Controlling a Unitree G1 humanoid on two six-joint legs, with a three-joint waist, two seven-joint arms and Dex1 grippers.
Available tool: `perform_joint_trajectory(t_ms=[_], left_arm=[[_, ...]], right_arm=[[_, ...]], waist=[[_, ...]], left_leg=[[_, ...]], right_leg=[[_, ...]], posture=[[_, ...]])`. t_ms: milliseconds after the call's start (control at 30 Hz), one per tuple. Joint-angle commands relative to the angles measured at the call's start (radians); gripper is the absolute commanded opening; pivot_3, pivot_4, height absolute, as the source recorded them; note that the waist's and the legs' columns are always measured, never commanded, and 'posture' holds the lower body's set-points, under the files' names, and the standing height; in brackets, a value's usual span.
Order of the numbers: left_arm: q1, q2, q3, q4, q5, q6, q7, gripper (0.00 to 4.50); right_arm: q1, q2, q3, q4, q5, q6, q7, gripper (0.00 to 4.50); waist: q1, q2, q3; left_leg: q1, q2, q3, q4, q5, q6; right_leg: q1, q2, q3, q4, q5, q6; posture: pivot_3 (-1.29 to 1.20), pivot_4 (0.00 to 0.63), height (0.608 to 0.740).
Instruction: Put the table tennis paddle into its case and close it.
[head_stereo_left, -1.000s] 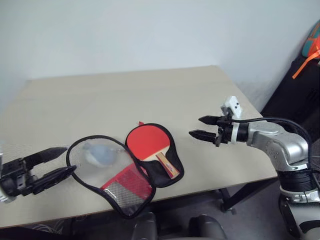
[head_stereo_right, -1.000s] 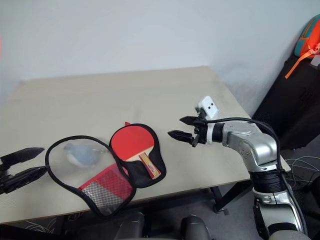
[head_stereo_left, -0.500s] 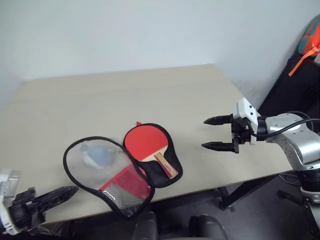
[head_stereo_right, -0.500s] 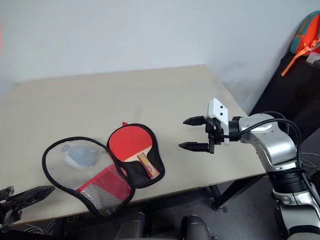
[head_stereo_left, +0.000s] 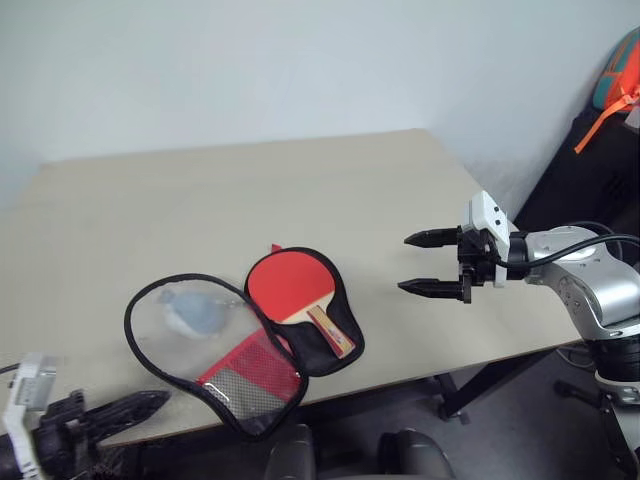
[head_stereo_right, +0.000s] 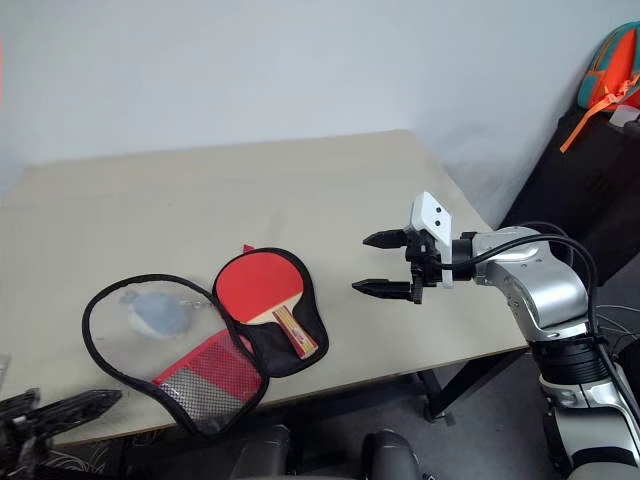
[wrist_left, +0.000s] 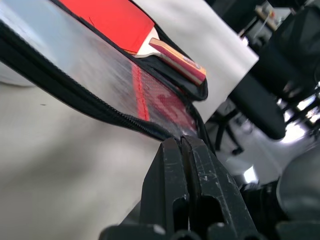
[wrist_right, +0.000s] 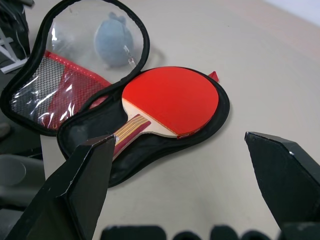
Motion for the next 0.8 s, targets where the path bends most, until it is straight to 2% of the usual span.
perform_joint_trajectory(t_ms=[33, 300, 433, 533, 800], left_arm=[[-0.014, 0.022, -0.004, 0.044, 0.053, -0.043, -0.017, 0.02], [-0.114, -0.05, -0.16, -0.023, 0.077, -0.012, 0.123, 0.02], [-0.163, -0.08, -0.224, -0.027, 0.095, 0.001, 0.208, 0.02], [-0.188, -0.1, -0.244, -0.032, 0.086, 0.001, 0.231, 0.02], [-0.285, -0.125, -0.296, -0.096, 0.022, 0.047, 0.287, 0.02]], right_arm=[[-0.015, 0.008, -0.03, -0.029, 0.021, 0.012, -0.015, 4.5], [-0.022, 0.013, -0.04, -0.048, 0.039, 0.046, -0.031, 4.5], [-0.014, -0.02, -0.03, -0.091, 0.058, 0.062, 0.006, 4.5], [0.021, -0.066, 0.004, -0.104, -0.027, -0.068, 0.055, 4.5], [0.043, -0.102, -0.007, -0.052, -0.064, -0.282, 0.191, 4.5]], waist=[[0.0, 0.003, 0.0], [0.0, 0.001, -0.001], [0.0, 0.002, -0.001], [0.001, 0.001, -0.001], [0.008, 0.0, -0.001]], left_leg=[[0.0, 0.0, 0.0, 0.0, 0.0, 0.0], [0.0, 0.0, 0.0, 0.0, -0.001, 0.0], [0.001, 0.0, 0.0, 0.001, -0.001, 0.0], [0.001, 0.0, 0.0, 0.002, -0.001, 0.0], [0.001, 0.0, 0.0, 0.004, -0.001, 0.001]], right_leg=[[0.0, 0.0, 0.0, 0.0, 0.0, 0.0], [0.001, 0.0, 0.001, 0.001, 0.0, 0.0], [0.001, 0.0, 0.001, 0.002, 0.0, 0.0], [0.001, 0.0, 0.002, 0.003, 0.0, 0.0], [0.002, 0.0, 0.001, 0.003, 0.0, 0.0]], posture=[[0.0, 0.0, 0.706], [0.0, 0.0, 0.706], [0.0, 0.0, 0.706], [0.0, 0.0, 0.706], [0.0, 0.0, 0.706]])
